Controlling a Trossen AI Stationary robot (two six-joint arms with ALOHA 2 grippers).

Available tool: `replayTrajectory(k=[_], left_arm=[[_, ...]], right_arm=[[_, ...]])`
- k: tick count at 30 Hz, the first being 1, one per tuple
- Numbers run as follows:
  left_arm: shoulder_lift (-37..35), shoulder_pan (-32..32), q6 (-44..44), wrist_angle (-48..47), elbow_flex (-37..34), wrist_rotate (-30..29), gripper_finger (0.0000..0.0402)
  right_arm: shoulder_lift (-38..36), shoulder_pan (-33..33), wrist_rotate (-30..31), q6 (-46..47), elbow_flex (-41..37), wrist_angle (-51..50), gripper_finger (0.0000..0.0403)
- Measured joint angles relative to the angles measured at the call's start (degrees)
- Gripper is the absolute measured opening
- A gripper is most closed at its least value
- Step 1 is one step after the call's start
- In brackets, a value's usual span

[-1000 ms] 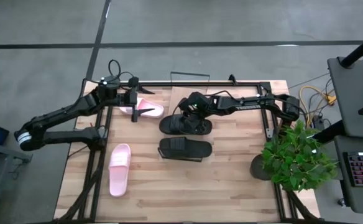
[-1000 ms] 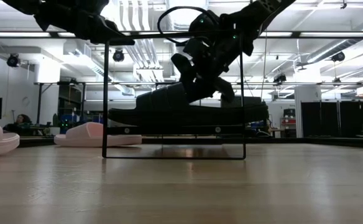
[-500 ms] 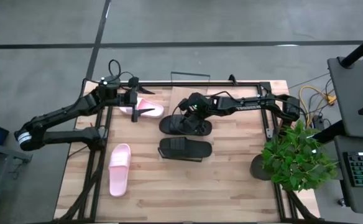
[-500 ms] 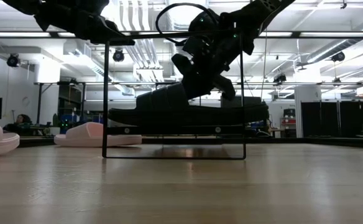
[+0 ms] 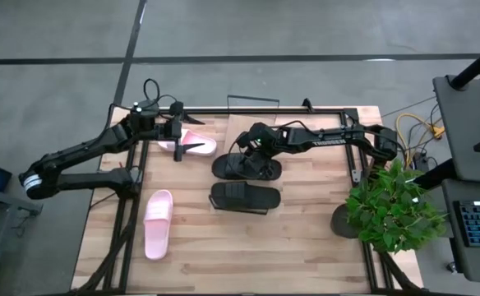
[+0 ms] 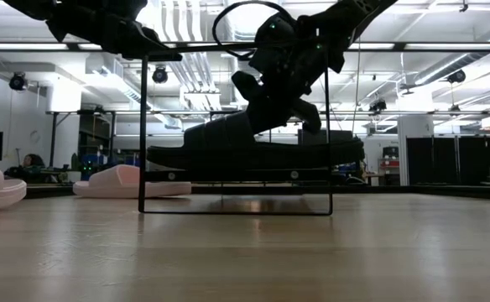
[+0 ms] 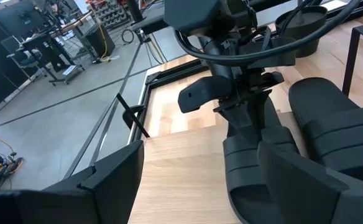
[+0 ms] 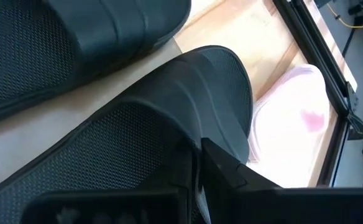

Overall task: Pick and place slides into the shelf
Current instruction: Put the black slides on the shelf

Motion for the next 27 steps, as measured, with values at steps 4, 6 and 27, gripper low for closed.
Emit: replayTrajectory(k=[4, 6, 27], left_arm=[[0.00, 0.00, 0.02, 0.02, 0.00, -0.04, 0.0297], [0.00, 0.00, 0.03, 0.02, 0.00, -0.11, 0.0297], [0.00, 0.00, 0.26, 0.07, 0.00, -0.17, 0.0297]], right_arm=[[-0.13, 0.14, -1.03, 0.72, 0.00, -0.20, 0.0013], [-0.17, 0.24, -1.06, 1.38, 0.00, -0.20, 0.0013], [-0.24, 1.91, -0.97, 6.61, 0.05, -1.69, 0.0013]])
